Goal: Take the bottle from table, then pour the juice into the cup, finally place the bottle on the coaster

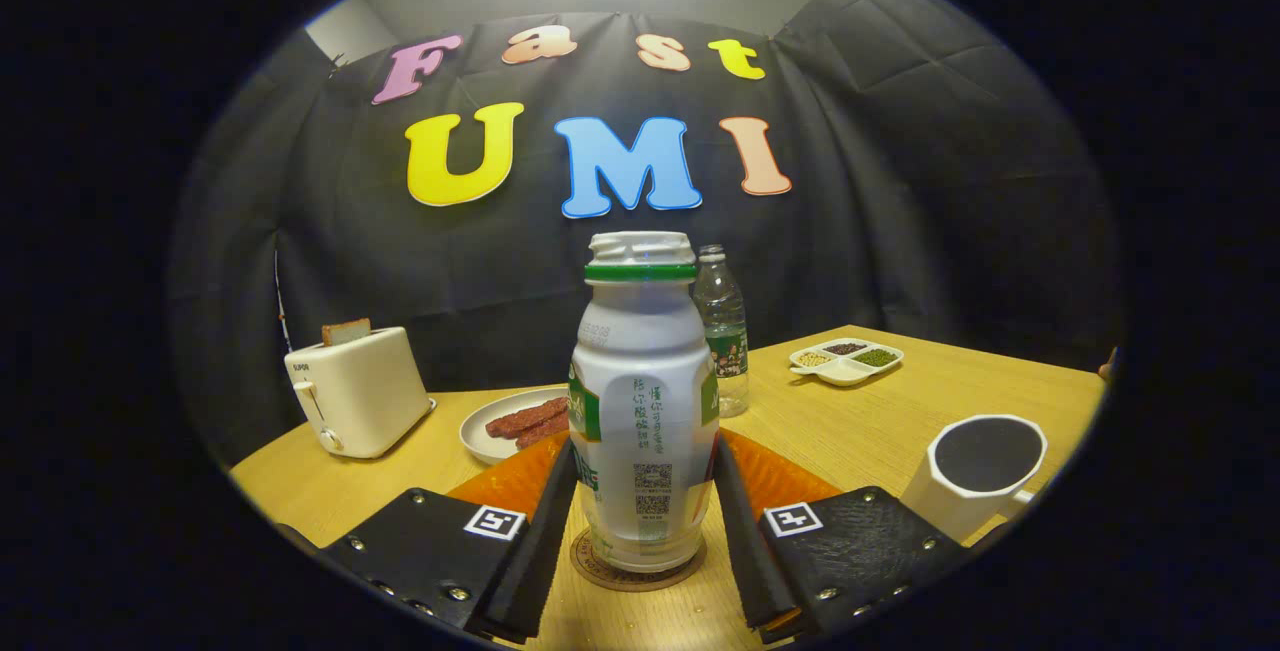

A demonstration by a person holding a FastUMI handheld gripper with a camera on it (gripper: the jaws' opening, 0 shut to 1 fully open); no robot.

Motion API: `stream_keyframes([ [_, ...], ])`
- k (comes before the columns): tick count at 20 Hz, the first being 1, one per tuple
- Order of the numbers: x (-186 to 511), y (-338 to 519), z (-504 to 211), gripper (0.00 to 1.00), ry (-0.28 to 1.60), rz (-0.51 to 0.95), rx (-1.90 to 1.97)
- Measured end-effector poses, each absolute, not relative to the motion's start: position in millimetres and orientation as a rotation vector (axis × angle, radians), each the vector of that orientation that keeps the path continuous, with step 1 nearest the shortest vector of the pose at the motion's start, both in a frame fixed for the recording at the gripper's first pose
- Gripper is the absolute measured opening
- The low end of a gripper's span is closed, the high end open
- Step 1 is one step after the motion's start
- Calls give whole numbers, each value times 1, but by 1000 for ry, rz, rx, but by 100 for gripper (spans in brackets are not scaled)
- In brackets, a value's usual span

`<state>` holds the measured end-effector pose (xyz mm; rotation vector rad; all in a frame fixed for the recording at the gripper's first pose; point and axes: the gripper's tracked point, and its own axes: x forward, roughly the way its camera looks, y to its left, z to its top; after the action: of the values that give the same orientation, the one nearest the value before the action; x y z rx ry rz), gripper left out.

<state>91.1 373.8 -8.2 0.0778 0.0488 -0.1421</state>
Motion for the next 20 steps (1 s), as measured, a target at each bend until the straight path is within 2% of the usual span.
stream_keyframes([
  [11,102,387,-20,72,74,-113,11],
  [12,103,388,-20,77,76,-110,12],
  [16,96,387,-9,83,61,-108,16],
  [18,95,384,2,91,38,-109,22],
  [20,91,384,21,92,-1,-98,32],
])
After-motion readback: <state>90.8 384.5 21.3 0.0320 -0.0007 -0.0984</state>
